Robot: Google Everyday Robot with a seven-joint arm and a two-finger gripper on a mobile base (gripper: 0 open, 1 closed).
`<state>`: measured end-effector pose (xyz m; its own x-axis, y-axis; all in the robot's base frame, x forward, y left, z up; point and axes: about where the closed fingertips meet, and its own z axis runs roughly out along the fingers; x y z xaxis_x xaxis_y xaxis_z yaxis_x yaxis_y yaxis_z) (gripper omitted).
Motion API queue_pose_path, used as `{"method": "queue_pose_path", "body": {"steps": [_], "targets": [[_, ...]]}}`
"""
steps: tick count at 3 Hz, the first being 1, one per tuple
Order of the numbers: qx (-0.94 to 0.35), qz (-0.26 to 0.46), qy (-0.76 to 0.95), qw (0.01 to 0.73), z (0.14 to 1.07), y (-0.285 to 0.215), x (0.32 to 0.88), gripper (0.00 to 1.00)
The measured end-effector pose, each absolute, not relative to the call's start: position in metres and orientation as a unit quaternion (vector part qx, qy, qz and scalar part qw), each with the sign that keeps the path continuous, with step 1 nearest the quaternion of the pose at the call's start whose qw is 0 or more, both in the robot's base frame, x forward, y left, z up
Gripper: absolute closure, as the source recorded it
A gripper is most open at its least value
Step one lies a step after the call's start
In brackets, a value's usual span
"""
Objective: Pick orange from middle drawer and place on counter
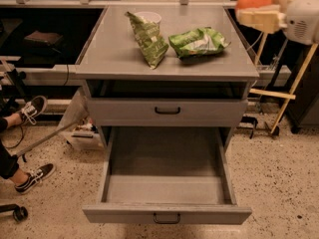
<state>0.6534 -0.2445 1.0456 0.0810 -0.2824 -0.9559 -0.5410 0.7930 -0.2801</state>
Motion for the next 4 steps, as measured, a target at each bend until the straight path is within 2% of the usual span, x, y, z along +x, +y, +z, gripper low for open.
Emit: {"method": "queue_pose_path", "body": {"steps": [2, 3, 4], "targets": [[-0.276, 0.115, 0.706, 0.642, 1.010, -0.205, 0.755, 1.00], [-0.271, 0.108, 0.739, 0.607, 0.954, -0.207, 0.791, 1.00], [-0.238, 0.106, 0.772, 0.580, 0.894, -0.240, 0.813, 1.00]]}}
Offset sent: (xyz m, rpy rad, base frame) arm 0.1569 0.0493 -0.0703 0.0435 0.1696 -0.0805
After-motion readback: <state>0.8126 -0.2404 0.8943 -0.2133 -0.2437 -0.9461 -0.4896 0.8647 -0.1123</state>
